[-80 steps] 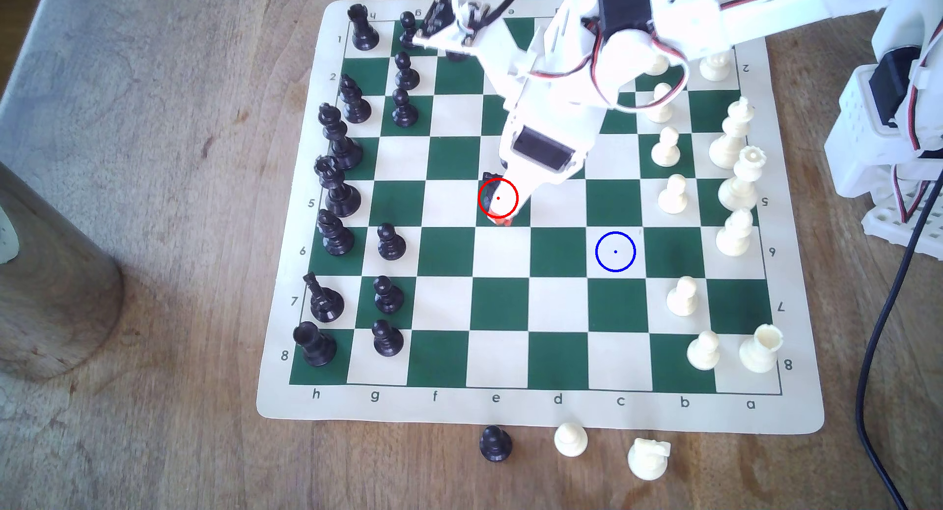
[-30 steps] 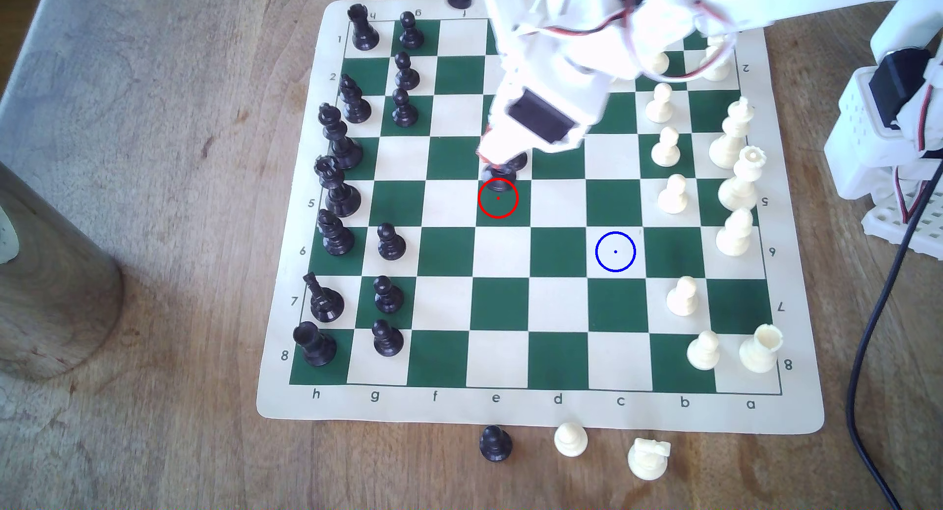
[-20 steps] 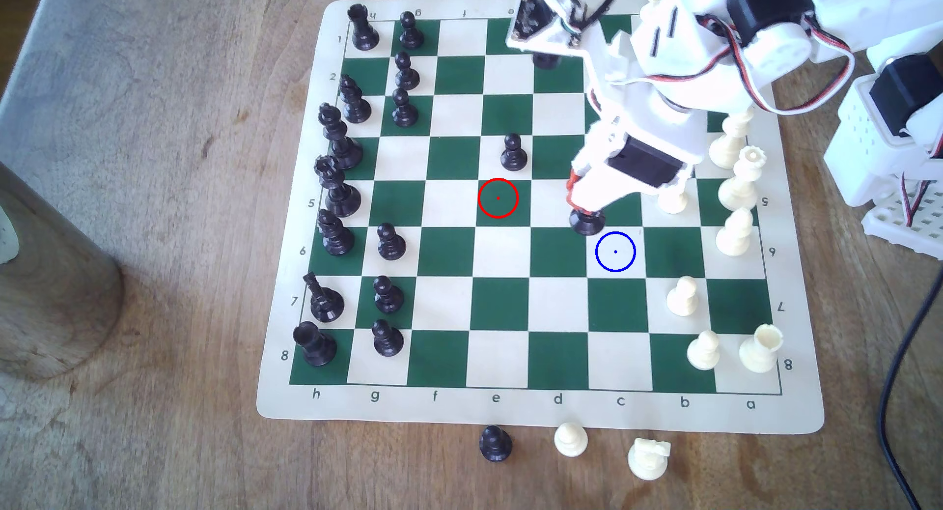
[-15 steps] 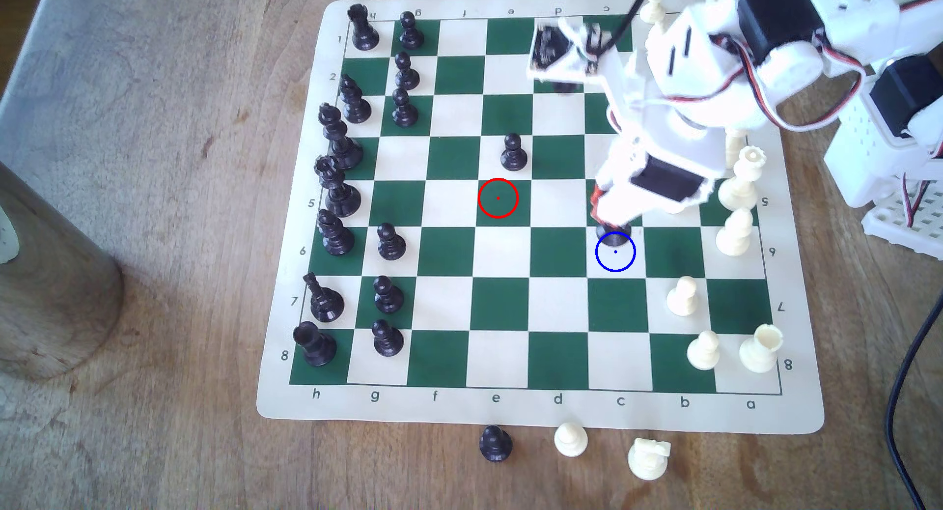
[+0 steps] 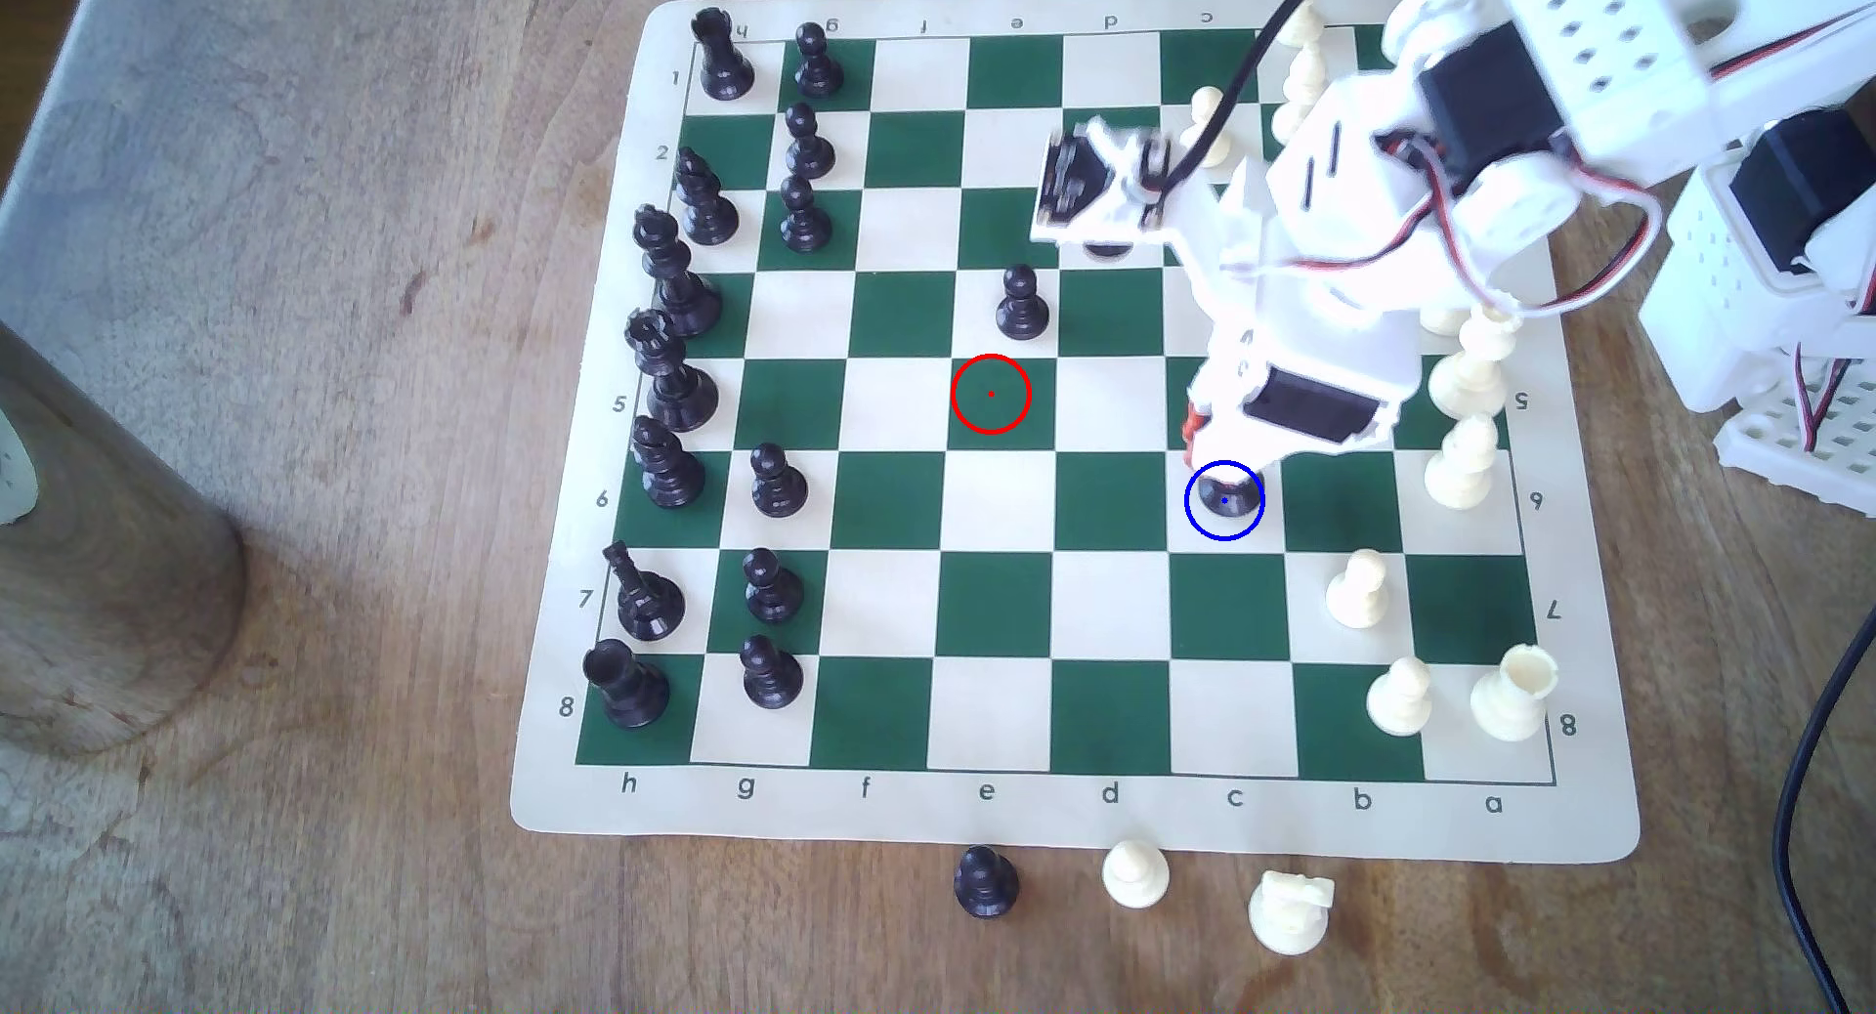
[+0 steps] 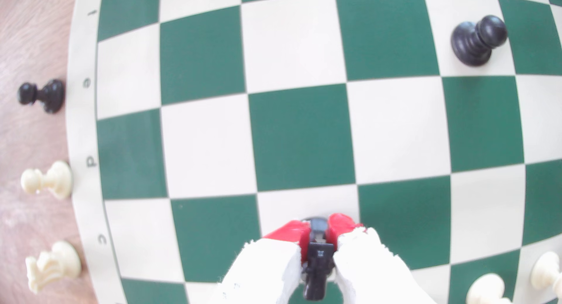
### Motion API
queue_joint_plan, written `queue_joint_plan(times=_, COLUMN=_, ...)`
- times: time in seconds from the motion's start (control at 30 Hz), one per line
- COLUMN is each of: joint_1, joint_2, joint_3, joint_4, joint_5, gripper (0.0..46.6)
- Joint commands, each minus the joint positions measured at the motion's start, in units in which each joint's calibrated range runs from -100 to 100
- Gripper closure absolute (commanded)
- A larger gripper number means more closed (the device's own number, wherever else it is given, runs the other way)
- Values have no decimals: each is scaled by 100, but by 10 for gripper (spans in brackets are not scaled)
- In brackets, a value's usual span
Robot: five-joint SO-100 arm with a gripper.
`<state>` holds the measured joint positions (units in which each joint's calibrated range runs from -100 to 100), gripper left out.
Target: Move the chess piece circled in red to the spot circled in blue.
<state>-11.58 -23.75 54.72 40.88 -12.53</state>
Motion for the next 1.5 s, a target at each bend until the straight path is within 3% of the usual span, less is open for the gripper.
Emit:
queue_joint_plan(times=0.0, joint_1=-51, joint_2=-27, joint_3=-223, joint_4=-140, joint_5=-5, gripper=464)
queue_joint_plan(times=0.8, joint_1=28, joint_2=134, joint_3=-377, joint_4=-247, joint_5=15, gripper=464)
queue_joint_plan(times=0.93, joint_1=-4, joint_2=75, joint_3=-295, joint_4=-238, joint_5=15, gripper=398)
queue_joint_plan(times=0.97, joint_1=-4, joint_2=-69, joint_3=-205, joint_4=-214, joint_5=15, gripper=362)
queue_joint_plan(times=1.07, joint_1=-4, joint_2=-146, joint_3=-178, joint_4=-197, joint_5=15, gripper=324)
queue_joint_plan(times=1.1, joint_1=-4, joint_2=-171, joint_3=-178, joint_4=-181, joint_5=15, gripper=270)
queue_joint_plan(times=1.27, joint_1=-35, joint_2=-248, joint_3=-223, joint_4=106, joint_5=34, gripper=253)
queue_joint_plan(times=1.37, joint_1=-27, joint_2=-375, joint_3=-259, joint_4=327, joint_5=34, gripper=204)
queue_joint_plan(times=1.47, joint_1=12, joint_2=-638, joint_3=-314, joint_4=704, joint_5=39, gripper=212)
